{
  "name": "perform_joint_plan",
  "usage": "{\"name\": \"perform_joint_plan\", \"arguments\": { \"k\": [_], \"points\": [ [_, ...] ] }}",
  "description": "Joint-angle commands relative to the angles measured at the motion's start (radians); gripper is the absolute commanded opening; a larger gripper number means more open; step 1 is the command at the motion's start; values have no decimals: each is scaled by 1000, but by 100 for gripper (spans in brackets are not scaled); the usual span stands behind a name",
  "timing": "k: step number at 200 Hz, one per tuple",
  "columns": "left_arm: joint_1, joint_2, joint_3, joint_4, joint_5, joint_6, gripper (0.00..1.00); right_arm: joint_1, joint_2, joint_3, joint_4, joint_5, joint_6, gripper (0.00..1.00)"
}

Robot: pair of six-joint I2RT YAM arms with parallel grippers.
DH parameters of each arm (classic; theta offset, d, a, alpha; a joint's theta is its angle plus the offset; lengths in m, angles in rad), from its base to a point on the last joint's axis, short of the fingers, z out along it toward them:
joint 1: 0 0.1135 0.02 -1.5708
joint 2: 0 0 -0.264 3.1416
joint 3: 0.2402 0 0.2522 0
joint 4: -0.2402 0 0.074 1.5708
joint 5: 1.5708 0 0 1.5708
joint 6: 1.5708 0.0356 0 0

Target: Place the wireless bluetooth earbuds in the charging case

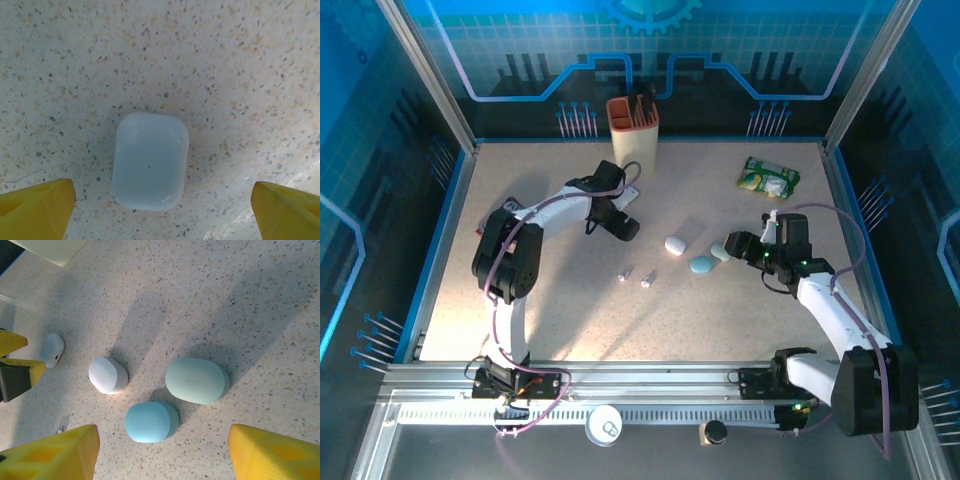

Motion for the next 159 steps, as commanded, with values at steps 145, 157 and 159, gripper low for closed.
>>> {"name": "perform_joint_plan", "arguments": {
  "k": [145,157,159],
  "points": [
    [1,147,69,-17,-47,35,42,14,-59,42,-45,-82,7,68],
    [-3,100,13,43,-55,44,42,17,-76,54,-48,-115,21,68],
    [-3,93,3,54,-56,47,42,17,-79,55,-48,-122,23,68]
  ]
}}
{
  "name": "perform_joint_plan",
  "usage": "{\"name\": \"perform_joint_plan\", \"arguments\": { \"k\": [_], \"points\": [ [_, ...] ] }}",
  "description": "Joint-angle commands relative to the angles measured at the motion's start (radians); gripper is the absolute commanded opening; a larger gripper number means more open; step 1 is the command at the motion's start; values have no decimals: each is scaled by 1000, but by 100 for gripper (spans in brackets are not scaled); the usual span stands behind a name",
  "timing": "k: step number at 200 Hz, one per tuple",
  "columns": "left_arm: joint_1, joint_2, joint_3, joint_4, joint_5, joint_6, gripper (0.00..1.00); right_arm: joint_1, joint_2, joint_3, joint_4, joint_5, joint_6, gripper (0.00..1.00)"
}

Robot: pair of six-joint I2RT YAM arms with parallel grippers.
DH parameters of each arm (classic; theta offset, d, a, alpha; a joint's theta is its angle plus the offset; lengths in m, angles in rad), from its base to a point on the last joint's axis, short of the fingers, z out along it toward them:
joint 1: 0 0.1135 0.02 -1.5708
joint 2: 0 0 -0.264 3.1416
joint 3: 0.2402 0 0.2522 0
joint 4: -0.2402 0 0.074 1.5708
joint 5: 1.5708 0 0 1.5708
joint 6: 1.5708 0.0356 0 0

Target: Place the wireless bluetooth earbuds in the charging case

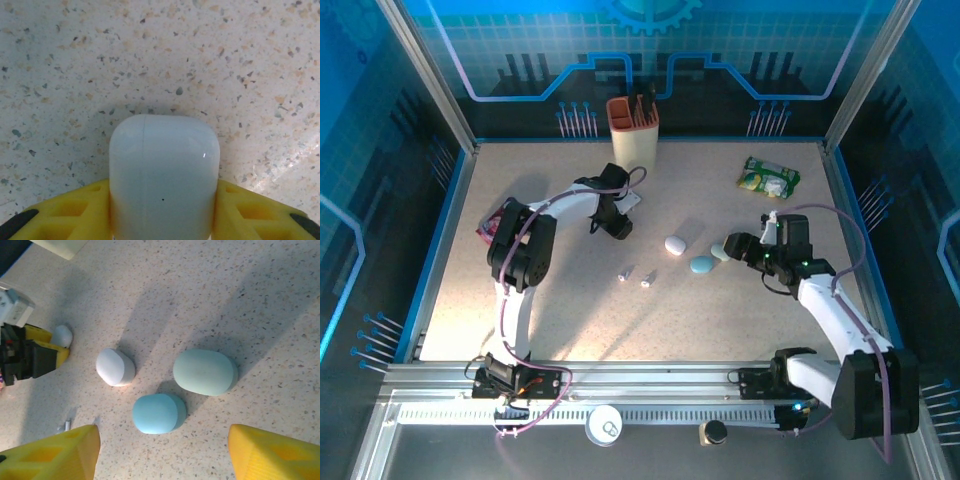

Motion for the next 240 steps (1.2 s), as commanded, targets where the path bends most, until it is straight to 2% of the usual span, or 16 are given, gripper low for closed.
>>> {"name": "perform_joint_plan", "arguments": {
  "k": [1,36,68,94,105,139,177,240],
  "points": [
    [-8,-37,-77,92,-42,7,42,18,-51,56,-23,-81,19,68],
    [-20,-214,-258,245,-40,57,43,71,-64,126,-67,-128,3,68],
    [-62,-382,-435,382,-25,112,42,185,-45,194,-102,-115,-55,67],
    [-116,-528,-658,647,58,212,42,277,-6,248,-133,-72,-120,67],
    [-135,-574,-717,705,78,233,41,299,14,257,-147,-73,-136,67],
    [-186,-671,-796,757,125,300,42,354,53,317,-146,-80,-163,67],
    [-215,-735,-862,860,230,289,42,369,108,334,-120,-103,-145,66],
    [-276,-787,-885,929,259,336,42,402,227,395,-126,-171,-135,63]
  ]
}}
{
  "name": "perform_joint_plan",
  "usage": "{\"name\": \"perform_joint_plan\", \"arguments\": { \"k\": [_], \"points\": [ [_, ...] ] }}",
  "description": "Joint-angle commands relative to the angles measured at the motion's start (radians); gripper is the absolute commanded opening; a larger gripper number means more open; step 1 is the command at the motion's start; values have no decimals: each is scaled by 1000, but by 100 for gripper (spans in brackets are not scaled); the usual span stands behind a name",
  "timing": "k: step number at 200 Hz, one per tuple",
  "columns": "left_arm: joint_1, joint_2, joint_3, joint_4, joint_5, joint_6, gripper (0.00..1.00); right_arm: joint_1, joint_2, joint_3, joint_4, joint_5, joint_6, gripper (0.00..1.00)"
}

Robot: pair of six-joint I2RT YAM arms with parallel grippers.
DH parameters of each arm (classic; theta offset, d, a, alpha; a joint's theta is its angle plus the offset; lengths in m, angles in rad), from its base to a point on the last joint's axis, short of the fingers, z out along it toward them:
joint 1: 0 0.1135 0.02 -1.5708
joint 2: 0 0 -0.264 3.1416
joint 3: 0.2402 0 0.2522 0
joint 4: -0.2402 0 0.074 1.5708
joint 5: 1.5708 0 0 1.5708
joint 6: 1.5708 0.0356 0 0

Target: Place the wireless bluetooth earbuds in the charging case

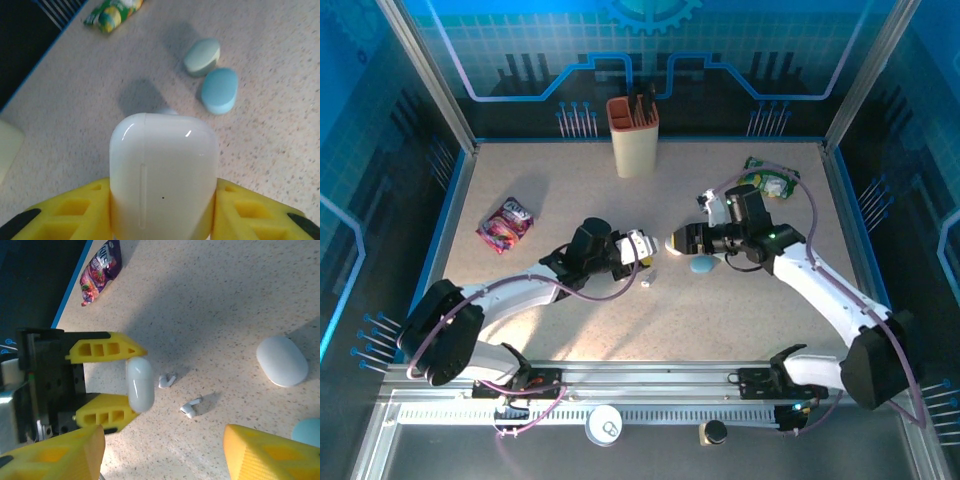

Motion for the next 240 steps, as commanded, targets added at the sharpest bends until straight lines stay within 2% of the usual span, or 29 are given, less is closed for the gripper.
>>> {"name": "perform_joint_plan", "arguments": {
  "k": [1,39,113,145,160,178,209,240],
  "points": [
    [-21,-34,-15,65,45,38,42,28,33,49,-7,-51,-2,63],
    [-39,-32,3,54,33,43,42,60,110,90,-25,-61,8,60],
    [-57,-35,1,54,6,29,43,92,182,117,-35,-101,24,37],
    [-62,-38,-3,59,0,1,44,91,173,106,-17,-93,19,22],
    [-63,-42,-6,56,0,-18,50,87,149,93,12,-88,6,20],
    [-62,-52,0,15,13,-42,71,80,105,73,47,-72,-22,19],
    [-60,-107,-28,33,24,-200,91,45,10,29,94,-68,-71,17],
    [-37,-190,-98,131,96,-404,97,12,-112,-23,153,-66,-158,14]
  ]
}}
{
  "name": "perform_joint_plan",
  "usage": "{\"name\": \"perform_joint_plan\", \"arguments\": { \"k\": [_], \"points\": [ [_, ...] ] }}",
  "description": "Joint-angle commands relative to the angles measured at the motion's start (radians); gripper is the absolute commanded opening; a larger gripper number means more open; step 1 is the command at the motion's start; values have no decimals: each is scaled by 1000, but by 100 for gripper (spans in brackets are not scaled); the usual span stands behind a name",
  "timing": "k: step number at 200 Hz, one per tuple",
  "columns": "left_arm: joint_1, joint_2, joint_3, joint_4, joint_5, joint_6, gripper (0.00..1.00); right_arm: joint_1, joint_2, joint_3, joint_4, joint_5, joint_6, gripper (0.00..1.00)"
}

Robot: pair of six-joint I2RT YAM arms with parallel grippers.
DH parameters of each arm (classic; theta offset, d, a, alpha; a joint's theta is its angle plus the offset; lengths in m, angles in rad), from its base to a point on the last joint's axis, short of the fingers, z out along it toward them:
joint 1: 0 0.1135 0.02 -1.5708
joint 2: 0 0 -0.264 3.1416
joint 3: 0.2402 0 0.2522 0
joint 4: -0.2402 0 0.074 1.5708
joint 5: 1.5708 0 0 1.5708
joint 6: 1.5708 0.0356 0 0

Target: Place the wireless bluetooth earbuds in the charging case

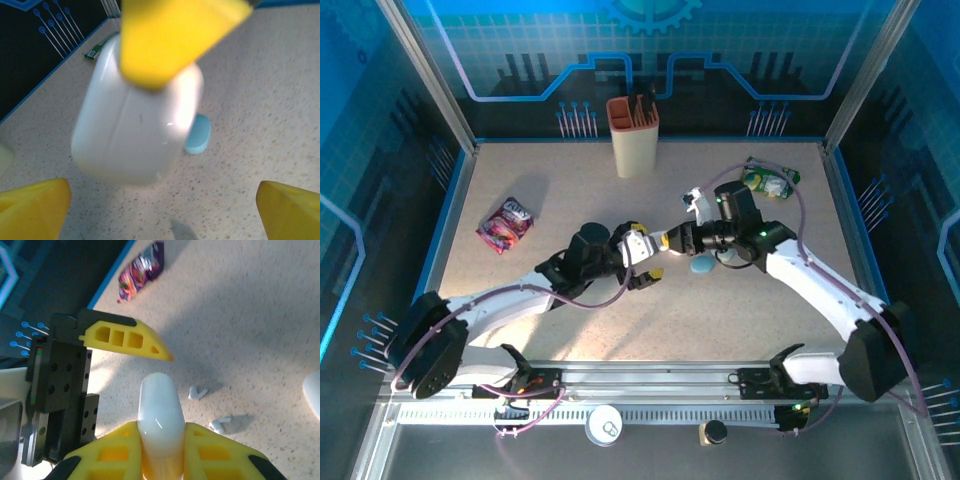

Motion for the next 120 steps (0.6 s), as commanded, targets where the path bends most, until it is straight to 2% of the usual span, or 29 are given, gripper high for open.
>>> {"name": "perform_joint_plan", "arguments": {
  "k": [1,16,29,53,74,100,120],
  "points": [
    [19,-68,-50,84,88,-207,97,-29,-92,-36,77,-4,-97,14],
    [44,-96,-87,163,178,-310,98,-61,-153,-62,119,-59,-133,13],
    [64,-108,-117,249,274,-392,98,-98,-203,-89,190,-169,-142,12],
    [78,-120,-142,374,429,-506,94,-153,-271,-178,408,-365,-61,12],
    [79,-112,-131,443,563,-581,88,-156,-281,-188,485,-472,-41,13],
    [78,-92,-132,596,625,-704,78,-148,-276,-214,617,-551,9,13],
    [76,-89,-123,616,643,-721,74,-125,-268,-220,652,-586,20,13]
  ]
}}
